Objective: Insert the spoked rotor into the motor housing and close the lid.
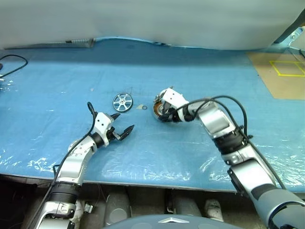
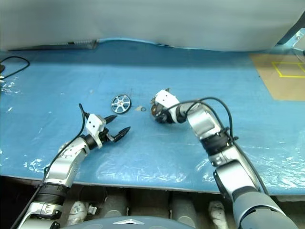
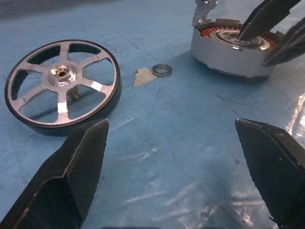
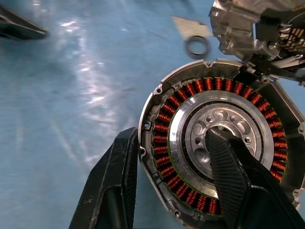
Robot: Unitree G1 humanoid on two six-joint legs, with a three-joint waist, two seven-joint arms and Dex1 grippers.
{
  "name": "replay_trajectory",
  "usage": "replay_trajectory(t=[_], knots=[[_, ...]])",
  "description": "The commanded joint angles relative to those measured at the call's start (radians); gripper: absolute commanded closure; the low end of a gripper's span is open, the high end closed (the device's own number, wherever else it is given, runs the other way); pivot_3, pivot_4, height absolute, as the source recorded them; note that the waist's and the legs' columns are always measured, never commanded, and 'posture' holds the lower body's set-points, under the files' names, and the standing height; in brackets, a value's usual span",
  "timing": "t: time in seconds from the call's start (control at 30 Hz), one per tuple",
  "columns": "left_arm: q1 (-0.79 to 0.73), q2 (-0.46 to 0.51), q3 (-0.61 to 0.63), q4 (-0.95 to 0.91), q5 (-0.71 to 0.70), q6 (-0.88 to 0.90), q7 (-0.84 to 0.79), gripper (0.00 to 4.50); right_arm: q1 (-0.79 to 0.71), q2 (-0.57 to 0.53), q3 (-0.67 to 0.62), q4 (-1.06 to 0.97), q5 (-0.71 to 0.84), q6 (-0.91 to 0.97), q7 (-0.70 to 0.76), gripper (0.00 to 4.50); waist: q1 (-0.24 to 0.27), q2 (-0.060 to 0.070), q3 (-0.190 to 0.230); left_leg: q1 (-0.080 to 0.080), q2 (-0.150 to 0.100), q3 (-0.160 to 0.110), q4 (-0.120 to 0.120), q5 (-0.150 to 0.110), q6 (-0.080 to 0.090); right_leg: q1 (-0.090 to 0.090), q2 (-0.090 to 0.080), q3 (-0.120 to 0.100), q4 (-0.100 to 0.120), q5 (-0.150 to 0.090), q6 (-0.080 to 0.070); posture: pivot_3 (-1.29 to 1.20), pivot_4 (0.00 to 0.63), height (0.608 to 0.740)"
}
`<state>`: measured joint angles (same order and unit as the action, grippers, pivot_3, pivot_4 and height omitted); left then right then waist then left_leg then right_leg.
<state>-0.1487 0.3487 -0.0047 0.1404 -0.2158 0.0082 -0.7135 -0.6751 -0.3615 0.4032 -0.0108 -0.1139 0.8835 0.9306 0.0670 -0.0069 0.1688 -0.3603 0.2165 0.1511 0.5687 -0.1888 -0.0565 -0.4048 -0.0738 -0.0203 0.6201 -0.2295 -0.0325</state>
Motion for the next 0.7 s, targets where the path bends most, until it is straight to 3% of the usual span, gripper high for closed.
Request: replay_trajectory(t=[0.03,0.33,0.37,0.57,0.7], knots=[[-0.001,0.001,0.003,-0.035,-0.013,-0.020,-0.008,0.00,0.083,0.028,0.072,-0.073,0.045,0.126,-0.010,2.67,0.001,0.000,0.000,0.001,0.000,0.000,-0.001,0.000,0.000,0.001,0.000,0.000,0.000,0.000,0.000,0.00,0.150,0.740],[-0.004,0.005,0.005,-0.034,-0.015,-0.018,-0.012,0.00,0.130,0.091,0.034,-0.193,0.080,0.210,-0.122,2.67,-0.004,0.000,0.000,0.009,-0.003,0.002,-0.008,0.000,0.000,0.004,0.000,0.005,-0.004,-0.001,0.001,0.00,0.150,0.740],[-0.004,0.005,0.005,-0.034,-0.015,-0.018,-0.013,0.00,0.123,0.097,0.021,-0.203,0.088,0.221,-0.132,1.96,-0.005,0.000,0.000,0.009,-0.003,0.002,-0.008,0.000,0.000,0.004,0.000,0.005,-0.005,-0.001,0.001,0.00,0.150,0.740],[-0.009,0.003,0.004,-0.026,-0.015,-0.020,-0.017,0.00,0.064,0.107,-0.037,-0.282,0.146,0.339,-0.189,0.02,-0.002,0.001,0.000,0.006,-0.004,0.003,-0.009,0.000,0.000,0.001,0.000,0.005,-0.005,0.000,0.001,0.00,0.150,0.740],[-0.014,0.002,0.004,-0.023,-0.015,-0.019,-0.023,0.00,0.038,0.082,-0.067,-0.370,0.216,0.441,-0.194,0.02,0.003,0.001,0.000,0.000,-0.004,0.002,-0.009,0.000,-0.001,-0.003,0.000,0.005,-0.006,0.000,0.001,0.00,0.150,0.740]])
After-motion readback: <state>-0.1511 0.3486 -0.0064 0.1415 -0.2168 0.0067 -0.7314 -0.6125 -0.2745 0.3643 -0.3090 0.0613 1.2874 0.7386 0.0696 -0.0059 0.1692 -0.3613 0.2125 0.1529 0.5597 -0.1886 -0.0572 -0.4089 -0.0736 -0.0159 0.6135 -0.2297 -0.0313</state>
